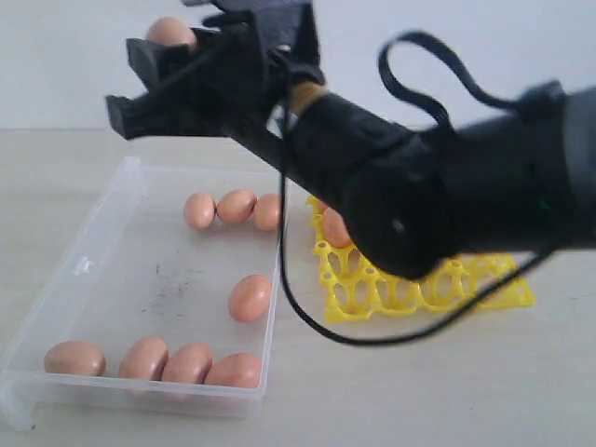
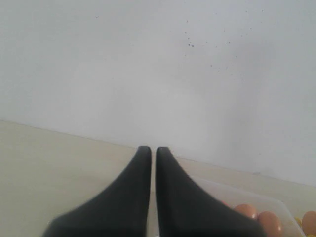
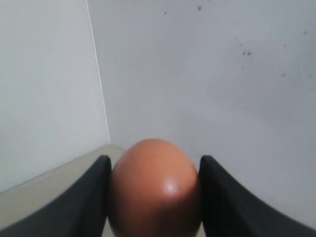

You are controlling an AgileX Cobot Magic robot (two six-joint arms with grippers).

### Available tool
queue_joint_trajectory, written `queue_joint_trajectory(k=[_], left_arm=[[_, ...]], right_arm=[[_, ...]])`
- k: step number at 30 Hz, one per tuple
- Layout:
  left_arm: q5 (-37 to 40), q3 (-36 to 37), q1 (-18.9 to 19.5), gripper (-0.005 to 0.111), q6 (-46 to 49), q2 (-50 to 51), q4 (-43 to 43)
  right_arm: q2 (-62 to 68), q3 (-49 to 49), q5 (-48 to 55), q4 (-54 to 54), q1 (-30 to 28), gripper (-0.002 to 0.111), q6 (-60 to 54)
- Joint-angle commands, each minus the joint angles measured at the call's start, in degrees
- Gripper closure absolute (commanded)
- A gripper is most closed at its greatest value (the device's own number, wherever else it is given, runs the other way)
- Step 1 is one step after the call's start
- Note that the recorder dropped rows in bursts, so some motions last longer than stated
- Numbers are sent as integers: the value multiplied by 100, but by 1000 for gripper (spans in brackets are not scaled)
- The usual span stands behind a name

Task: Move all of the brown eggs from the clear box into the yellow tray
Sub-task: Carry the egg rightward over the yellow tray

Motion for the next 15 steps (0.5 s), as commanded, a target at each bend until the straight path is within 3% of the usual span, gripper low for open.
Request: queue_joint_trajectory(k=[1, 7, 10, 15], left_arm=[[0, -15, -24, 103, 33, -16, -28], [0, -15, -24, 103, 33, -16, -28], [0, -15, -24, 103, 33, -16, -28], [0, -15, -24, 103, 33, -16, -28]], right_arm=[[-572, 1370, -1594, 425, -258, 109, -510], [-922, 2664, -2099, 447, -1462, 109, -329], [-910, 3006, -2108, -486, -2496, 109, 196], [-910, 3038, -2049, -2943, -4338, 109, 1414]])
